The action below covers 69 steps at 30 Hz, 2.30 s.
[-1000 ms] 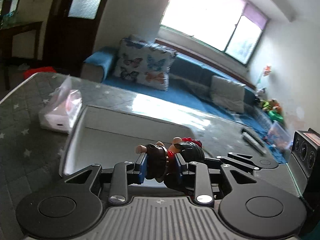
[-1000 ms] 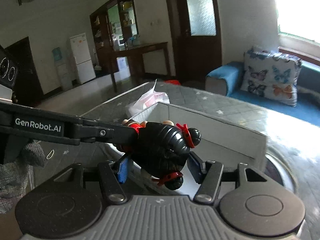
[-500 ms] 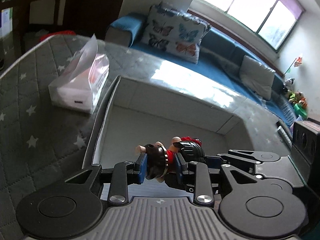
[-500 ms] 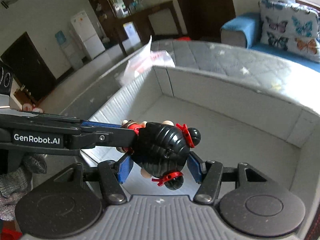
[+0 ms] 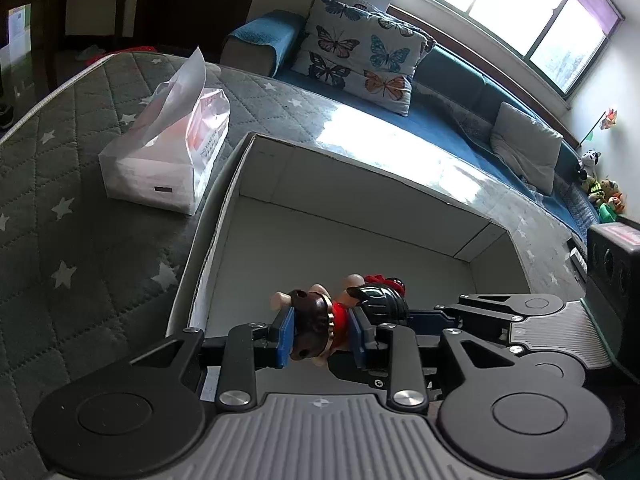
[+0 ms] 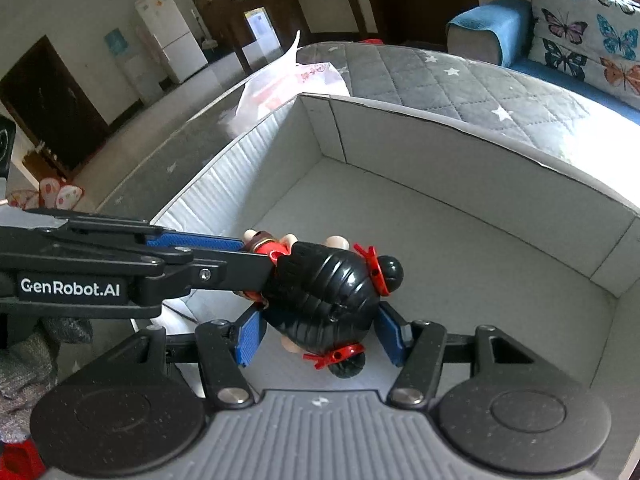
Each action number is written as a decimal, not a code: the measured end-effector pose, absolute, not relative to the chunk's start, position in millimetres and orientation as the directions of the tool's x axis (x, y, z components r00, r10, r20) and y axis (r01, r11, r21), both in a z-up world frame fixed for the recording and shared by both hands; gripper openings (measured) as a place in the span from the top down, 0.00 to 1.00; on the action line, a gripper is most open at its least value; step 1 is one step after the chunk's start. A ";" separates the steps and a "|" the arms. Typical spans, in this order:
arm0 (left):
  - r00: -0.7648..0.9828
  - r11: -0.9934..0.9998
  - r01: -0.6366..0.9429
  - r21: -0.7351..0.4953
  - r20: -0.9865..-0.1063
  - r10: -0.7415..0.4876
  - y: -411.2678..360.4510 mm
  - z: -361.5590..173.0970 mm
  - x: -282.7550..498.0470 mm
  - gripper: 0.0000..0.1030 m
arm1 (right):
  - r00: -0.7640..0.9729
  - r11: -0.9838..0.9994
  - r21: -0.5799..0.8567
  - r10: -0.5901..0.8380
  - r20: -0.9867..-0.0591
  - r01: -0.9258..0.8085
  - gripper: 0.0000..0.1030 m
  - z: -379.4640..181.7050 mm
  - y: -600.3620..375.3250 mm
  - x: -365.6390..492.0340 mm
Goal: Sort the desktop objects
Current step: 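Carry the doll with the left gripper over the white box, then open the left gripper to drop the doll into the box, then move the left gripper down to the white plush bunny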
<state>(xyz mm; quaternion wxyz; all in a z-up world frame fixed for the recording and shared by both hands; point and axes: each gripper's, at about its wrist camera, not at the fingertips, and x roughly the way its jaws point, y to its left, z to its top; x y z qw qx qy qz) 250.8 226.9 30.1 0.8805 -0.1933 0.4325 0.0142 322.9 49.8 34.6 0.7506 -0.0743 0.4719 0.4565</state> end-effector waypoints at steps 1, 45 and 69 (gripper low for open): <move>0.629 0.925 -0.190 -0.330 -0.764 -0.143 227.1 31.0 249.8 0.69 | 0.136 0.573 0.317 0.611 -0.780 -0.756 0.41 34.0 51.0 323.2; 0.679 0.913 0.055 -0.403 -0.656 -0.331 78.3 44.7 149.8 0.68 | 0.665 0.863 0.211 0.492 -0.562 -0.460 0.27 75.7 -185.5 147.5; 0.570 0.877 0.211 -0.432 -0.674 -0.470 -23.7 38.6 185.4 0.68 | 0.653 0.904 0.328 0.425 -0.627 -0.273 0.50 24.3 -244.9 165.6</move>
